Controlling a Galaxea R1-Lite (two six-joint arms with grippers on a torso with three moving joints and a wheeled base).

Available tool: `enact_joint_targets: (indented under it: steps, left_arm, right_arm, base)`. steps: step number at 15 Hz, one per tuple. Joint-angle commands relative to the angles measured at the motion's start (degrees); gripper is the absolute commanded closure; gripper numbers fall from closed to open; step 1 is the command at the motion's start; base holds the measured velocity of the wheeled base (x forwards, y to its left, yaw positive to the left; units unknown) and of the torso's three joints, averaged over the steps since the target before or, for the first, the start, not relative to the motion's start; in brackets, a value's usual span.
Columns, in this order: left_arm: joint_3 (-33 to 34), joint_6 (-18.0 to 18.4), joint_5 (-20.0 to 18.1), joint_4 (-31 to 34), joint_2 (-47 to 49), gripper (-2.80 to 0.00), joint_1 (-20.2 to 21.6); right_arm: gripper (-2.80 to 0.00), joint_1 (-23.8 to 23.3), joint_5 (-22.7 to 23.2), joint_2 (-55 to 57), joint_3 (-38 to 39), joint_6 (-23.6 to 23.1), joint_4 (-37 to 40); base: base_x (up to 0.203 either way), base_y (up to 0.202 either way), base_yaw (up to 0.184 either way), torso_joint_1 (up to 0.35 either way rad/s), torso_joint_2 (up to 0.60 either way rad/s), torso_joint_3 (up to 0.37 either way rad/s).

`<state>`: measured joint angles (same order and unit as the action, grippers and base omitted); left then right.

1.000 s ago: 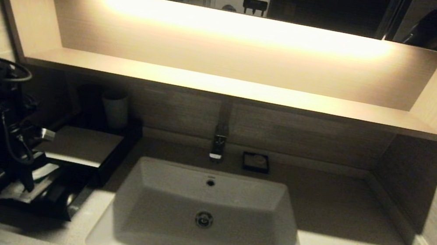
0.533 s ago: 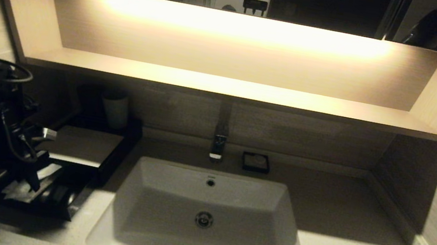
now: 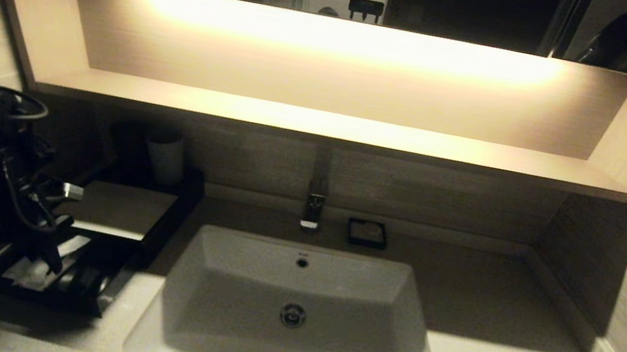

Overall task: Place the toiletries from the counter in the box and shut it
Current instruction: Place the bathroom toiletry into the drawer

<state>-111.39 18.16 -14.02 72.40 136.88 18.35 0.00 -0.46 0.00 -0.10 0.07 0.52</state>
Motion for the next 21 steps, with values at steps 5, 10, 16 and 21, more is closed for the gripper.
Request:
enact_joint_targets:
  steps: [5,10,16,21]
  left_arm:
    - [-0.1,-1.0,0.0,-1.4,0.2,0.00,0.1]
    - [-0.1,-1.1,0.0,-2.1,1.0,0.00,0.0]
    - [0.0,-2.0,0.0,-3.7,1.6,0.00,0.0]
    - [-0.1,-2.0,0.4,-5.4,1.6,0.00,0.1]
  right_arm:
    - [0.00,0.0,0.0,0.0,0.0,0.0,0.0]
    - [0.00,0.0,0.0,0.0,0.0,0.0,0.0]
    - [0.00,0.0,0.0,0.0,0.0,0.0,0.0]
    - [0.00,0.0,0.0,0.0,0.0,0.0,0.0]
  base:
    - [0.000,0.000,0.000,0.000,0.00,0.000]
    - [0.000,0.000,0.000,0.000,0.00,0.000]
    - [0.000,0.000,0.000,0.000,0.00,0.000]
    - [0.000,0.000,0.000,0.000,0.00,0.000]
